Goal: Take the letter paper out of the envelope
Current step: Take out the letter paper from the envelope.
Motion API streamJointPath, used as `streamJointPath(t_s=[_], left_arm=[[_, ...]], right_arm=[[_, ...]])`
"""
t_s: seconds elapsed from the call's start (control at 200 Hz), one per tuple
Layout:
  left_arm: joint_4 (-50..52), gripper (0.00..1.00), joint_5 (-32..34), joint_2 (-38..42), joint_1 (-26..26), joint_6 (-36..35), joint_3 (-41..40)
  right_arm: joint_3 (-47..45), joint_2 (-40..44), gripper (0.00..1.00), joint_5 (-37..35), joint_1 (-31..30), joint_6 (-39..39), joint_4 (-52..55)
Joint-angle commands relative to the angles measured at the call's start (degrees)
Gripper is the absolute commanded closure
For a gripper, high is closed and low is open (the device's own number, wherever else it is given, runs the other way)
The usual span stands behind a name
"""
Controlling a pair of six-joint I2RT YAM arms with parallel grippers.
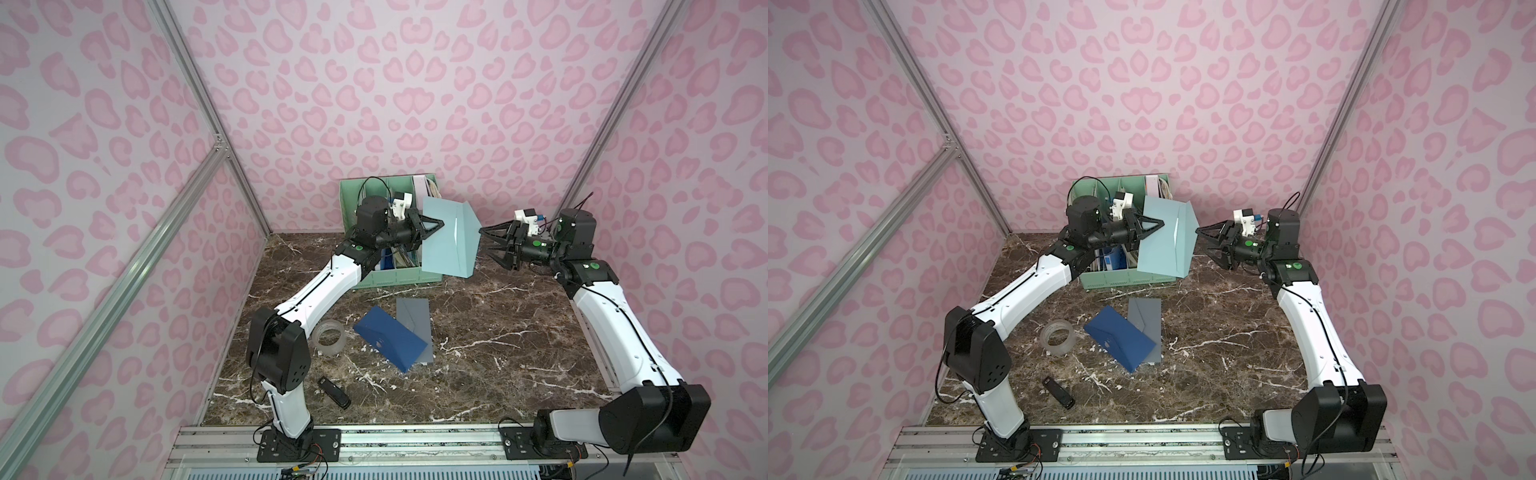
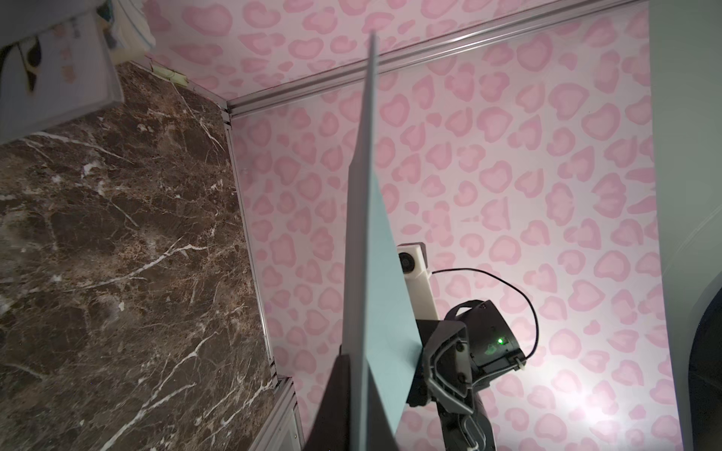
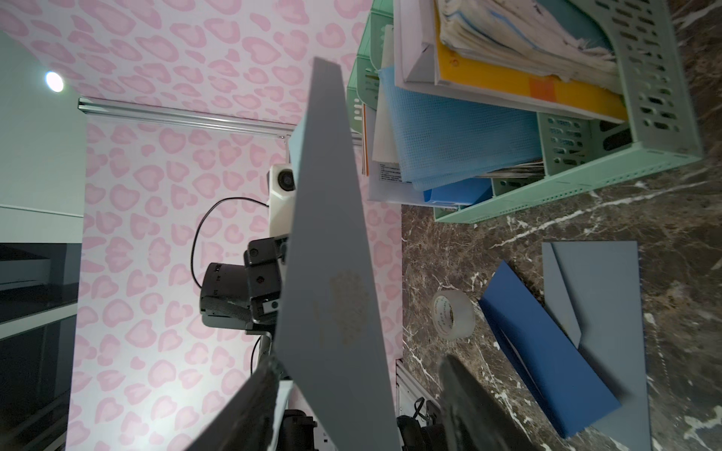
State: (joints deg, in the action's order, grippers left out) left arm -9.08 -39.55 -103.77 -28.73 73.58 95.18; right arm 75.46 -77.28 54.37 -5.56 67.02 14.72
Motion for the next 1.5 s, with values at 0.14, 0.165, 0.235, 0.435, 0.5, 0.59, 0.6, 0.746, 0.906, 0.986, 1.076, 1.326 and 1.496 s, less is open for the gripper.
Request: streamJointPath(t_s=[0.14,0.165,0.235,0.435,0.5,0.59,0.6,0.746,0.906,0.986,1.076,1.326,1.496], left_arm=[[0.9,1.0,1.0,-1.6,0.3,0.3,3.4],[1.9,1.0,1.0,-1.7,0.3,-0.3,3.9],[2.6,1.0,1.0,-2.3,0.3,-0.8,4.7],[2.2,1.0,0.4,-3.5,0.1,-0.2,6.7],[2.2,1.0,0.4,-3.5,0.1,-0.2,6.6],[2.2,1.0,0.3,-3.5,0.1,-0.1,6.3],[2.2,1.0,0.3,-3.5,0.1,-0.1,6.2],[2.1,1.0,0.4,-3.5,0.1,-0.2,6.3],[2.0,1.0,0.3,-3.6,0.1,0.1,6.5],[2.0,1.0,0.3,-3.5,0.1,0.1,6.5],[2.2,1.0,0.4,-3.4,0.2,0.0,6.6],[0.3,1.0,0.3,-4.0,0.3,2.0,6.4],[-0.8,1.0,-0.1,-4.3,0.3,3.0,6.3]], right_arm=[[-0.2,2.1,0.19,-7.8,-5.8,-7.8,3.8],[0.0,2.3,0.18,-8.4,-6.1,-8.0,3.7],[0.6,1.9,0.18,-8.6,-6.3,-8.5,4.8],[0.6,0.0,0.3,-8.5,-6.7,-7.9,1.9],[1.1,-0.8,0.32,-8.7,-7.2,-6.6,0.0],[2.0,-2.1,0.4,-9.1,-8.5,-5.7,-1.2],[2.1,-2.1,0.41,-9.2,-8.7,-5.7,-1.3],[1.7,-2.4,0.55,-9.5,-9.2,-4.9,-2.1],[1.9,-2.5,0.69,-9.8,-8.7,-4.3,-2.6],[1.9,-2.1,0.69,-10.0,-8.4,-4.4,-2.0],[2.1,-1.7,0.6,-10.3,-7.8,-5.3,-0.2],[-0.4,0.1,0.81,-13.5,-7.4,-6.8,-0.9],[-2.4,0.6,0.83,-13.2,-7.4,-4.2,-6.7]])
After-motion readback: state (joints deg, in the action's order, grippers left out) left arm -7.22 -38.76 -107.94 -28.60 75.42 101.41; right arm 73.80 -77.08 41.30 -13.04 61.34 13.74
